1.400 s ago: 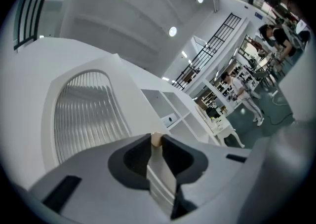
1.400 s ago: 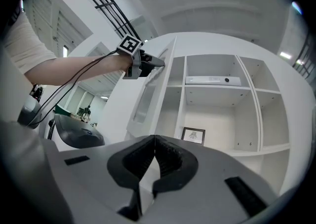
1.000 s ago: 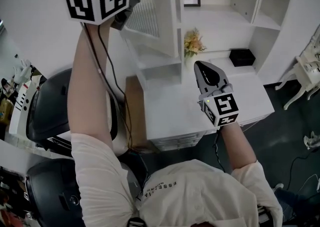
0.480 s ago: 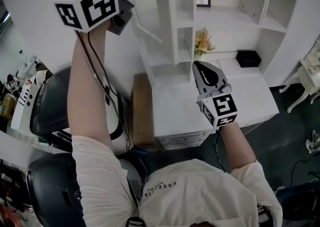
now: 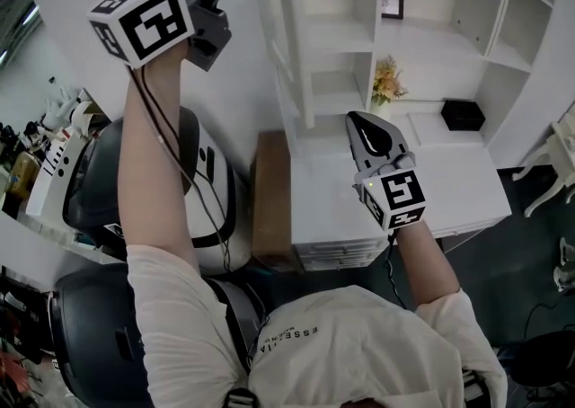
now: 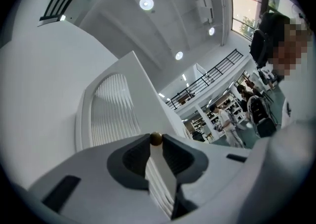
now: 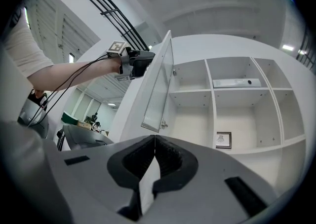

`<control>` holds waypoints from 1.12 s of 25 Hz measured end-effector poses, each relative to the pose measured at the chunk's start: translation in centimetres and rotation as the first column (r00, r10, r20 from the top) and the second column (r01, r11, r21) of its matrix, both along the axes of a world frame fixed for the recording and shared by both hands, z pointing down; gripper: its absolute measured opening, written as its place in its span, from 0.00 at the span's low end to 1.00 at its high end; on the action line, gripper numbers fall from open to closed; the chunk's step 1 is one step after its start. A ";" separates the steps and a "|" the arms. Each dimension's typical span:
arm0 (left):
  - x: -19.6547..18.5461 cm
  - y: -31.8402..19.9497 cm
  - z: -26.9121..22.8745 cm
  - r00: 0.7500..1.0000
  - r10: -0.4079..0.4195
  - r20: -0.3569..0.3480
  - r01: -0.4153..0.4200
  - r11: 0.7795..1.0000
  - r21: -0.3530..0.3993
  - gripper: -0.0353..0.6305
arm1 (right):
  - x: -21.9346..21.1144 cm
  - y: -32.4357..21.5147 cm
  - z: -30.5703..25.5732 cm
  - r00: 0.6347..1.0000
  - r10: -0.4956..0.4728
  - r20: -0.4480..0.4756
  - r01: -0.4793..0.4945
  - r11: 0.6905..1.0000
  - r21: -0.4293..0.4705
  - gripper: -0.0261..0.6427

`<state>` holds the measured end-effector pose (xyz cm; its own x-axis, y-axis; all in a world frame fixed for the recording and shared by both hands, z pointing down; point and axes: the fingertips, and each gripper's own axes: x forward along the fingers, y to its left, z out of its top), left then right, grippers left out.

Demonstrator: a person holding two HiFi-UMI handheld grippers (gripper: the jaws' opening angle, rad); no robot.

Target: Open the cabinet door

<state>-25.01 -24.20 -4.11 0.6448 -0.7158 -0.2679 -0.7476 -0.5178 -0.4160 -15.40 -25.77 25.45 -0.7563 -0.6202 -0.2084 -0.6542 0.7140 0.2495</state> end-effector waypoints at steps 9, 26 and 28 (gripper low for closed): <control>-5.1 2.8 -0.1 0.999 -0.043 -0.033 0.043 0.999 0.017 0.17 | -3.4 1.7 0.5 0.999 -0.042 -0.007 0.042 0.999 -0.005 0.06; -7.6 3.3 -0.1 0.994 -0.105 0.002 0.104 0.992 0.075 0.17 | -4.5 1.4 1.7 0.999 -0.036 -0.039 0.036 0.999 -0.023 0.06; -7.7 3.4 -0.1 0.993 -0.114 -0.029 0.116 0.990 0.077 0.17 | -4.2 1.4 1.8 0.999 -0.033 -0.041 0.032 0.999 -0.025 0.06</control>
<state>-32.69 -20.77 -4.24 0.5517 -0.7612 -0.3409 -0.8110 -0.3942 -0.4322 -19.59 -24.37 27.25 -0.7841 -0.5993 -0.1611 -0.6196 0.7412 0.2582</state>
